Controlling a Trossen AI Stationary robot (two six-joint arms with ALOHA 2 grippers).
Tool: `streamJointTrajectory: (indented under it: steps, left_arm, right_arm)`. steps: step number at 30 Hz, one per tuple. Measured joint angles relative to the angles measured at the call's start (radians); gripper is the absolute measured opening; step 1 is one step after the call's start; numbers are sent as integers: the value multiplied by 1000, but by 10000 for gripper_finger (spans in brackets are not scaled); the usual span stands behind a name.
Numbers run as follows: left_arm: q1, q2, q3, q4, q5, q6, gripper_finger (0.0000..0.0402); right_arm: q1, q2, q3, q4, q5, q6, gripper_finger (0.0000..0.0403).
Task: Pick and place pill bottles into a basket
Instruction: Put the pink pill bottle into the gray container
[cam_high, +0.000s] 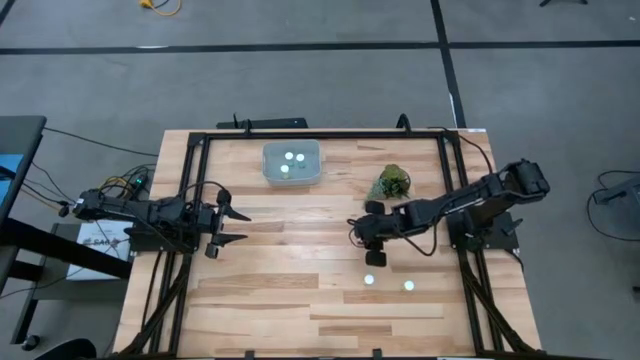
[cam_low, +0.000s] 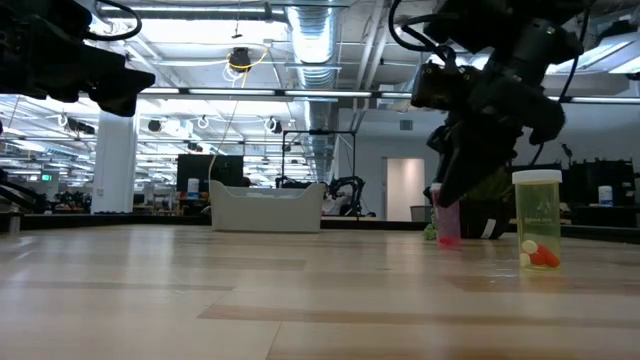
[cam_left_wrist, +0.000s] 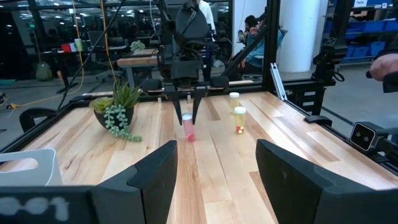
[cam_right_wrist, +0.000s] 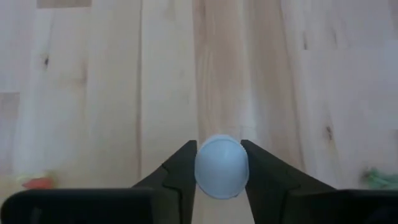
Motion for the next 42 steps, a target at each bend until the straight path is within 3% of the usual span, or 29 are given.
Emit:
streamJointTrajectory:
  steps: [5, 13, 20, 26, 31, 42]
  left_arm:
    - [0, 0, 0, 0, 0, 0, 208]
    - [0, 0, 0, 0, 0, 0, 208]
    - [0, 0, 0, 0, 0, 0, 208]
    - [0, 0, 0, 0, 0, 0, 208]
    - [0, 0, 0, 0, 2, 0, 208]
    - [0, 0, 0, 0, 2, 0, 208]
  right_arm:
    - [-38, 0, 67, 0, 1, -83, 121]
    - [-136, 3, 237, 2, 1, -344, 105]
    - [-308, 8, 352, 81, -4, -491, 113]
    - [-459, 15, 399, 175, -109, -510, 109]
    - [-530, 117, 487, 168, -161, -498, 111]
    - [-547, 411, 761, -74, -208, -510, 110]
